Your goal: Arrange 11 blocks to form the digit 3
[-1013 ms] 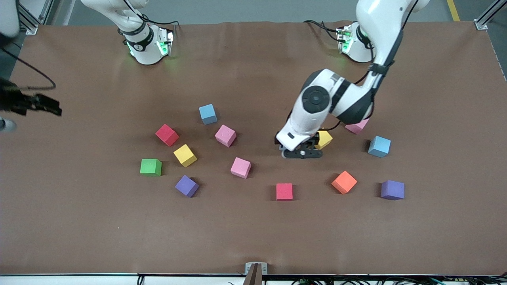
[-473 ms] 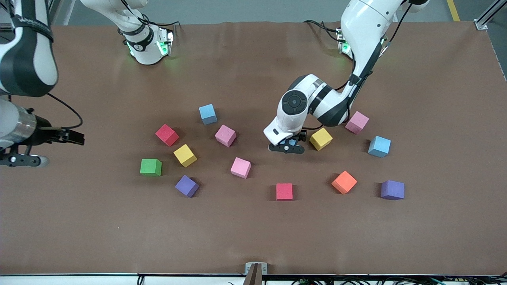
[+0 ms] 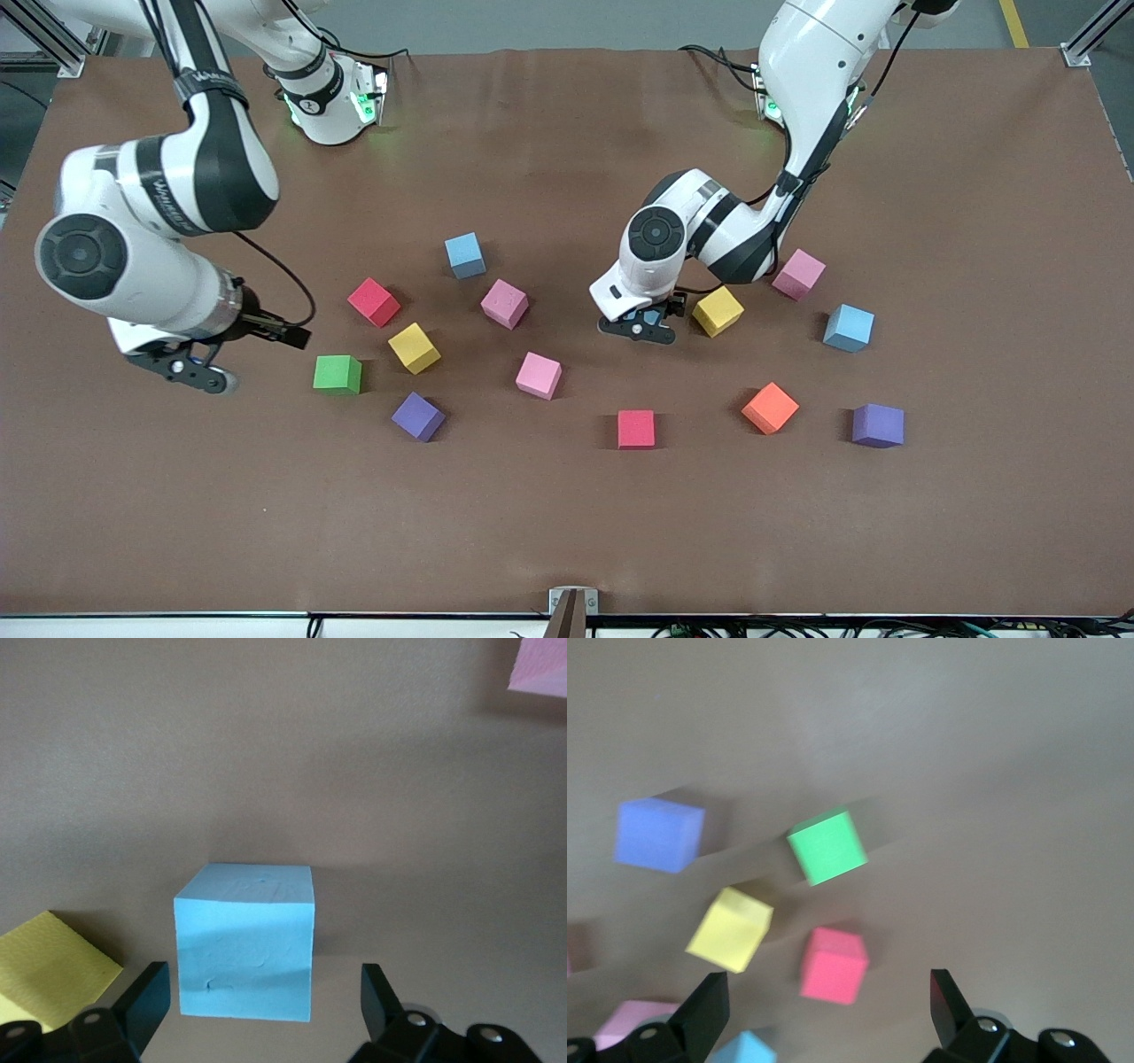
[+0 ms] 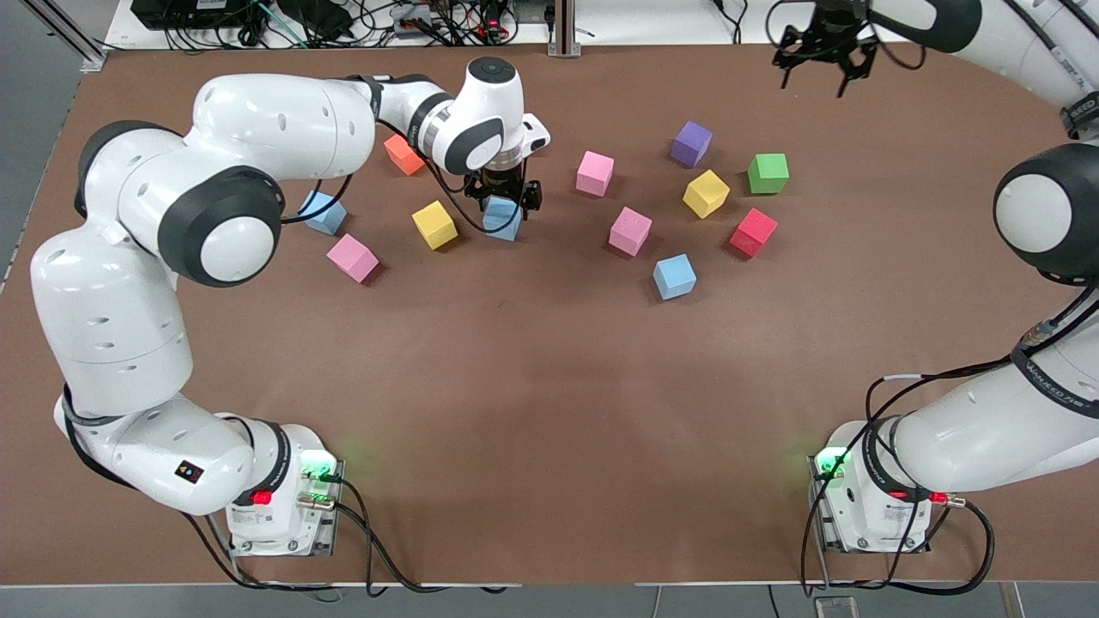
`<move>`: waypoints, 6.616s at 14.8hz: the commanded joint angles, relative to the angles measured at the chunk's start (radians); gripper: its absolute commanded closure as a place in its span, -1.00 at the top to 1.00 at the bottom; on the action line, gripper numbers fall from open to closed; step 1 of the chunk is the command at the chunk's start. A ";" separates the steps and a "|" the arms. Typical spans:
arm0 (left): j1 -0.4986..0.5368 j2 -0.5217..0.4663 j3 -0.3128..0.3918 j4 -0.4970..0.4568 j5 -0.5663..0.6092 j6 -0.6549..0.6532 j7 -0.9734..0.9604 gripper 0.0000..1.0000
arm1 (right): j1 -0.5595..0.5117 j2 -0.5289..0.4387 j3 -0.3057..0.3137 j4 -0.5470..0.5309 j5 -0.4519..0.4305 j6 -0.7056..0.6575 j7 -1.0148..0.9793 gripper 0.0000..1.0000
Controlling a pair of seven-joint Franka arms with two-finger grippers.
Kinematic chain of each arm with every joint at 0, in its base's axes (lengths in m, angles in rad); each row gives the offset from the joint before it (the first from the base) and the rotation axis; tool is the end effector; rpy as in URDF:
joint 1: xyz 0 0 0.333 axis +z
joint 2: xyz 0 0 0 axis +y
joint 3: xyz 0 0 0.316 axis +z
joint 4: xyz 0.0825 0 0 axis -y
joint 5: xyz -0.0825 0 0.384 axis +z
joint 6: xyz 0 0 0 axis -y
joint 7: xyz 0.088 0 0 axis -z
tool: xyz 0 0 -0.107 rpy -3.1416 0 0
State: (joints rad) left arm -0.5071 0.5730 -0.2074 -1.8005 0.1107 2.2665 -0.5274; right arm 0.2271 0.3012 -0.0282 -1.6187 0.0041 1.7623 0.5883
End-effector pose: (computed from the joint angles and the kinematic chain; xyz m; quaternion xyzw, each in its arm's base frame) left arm 0.4942 -0.4131 0.2259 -0.9919 0.1171 0.0467 0.0139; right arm 0.6188 0.1268 0.4371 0.9780 -0.1931 -0.0718 0.0322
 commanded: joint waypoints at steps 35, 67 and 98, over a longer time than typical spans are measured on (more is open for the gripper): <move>-0.093 -0.085 -0.216 -0.300 0.023 0.274 -0.493 0.05 | 0.503 0.190 -0.007 -0.394 0.083 0.793 0.599 0.92; -0.047 -0.111 -0.216 -0.208 0.191 0.162 -0.635 1.00 | 0.485 -0.108 -0.007 -0.507 0.085 0.509 1.286 -1.00; 0.552 -0.084 -0.254 -0.233 0.178 0.087 -0.805 1.00 | 0.772 0.048 -0.007 -0.590 0.080 0.816 1.868 -1.00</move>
State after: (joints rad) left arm 0.0389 0.4958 -0.4359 -2.0070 0.2814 2.3453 -1.2817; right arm 0.9832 0.3367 -0.0287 -2.2102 0.0796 2.5482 2.4389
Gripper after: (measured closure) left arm 0.000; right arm 0.467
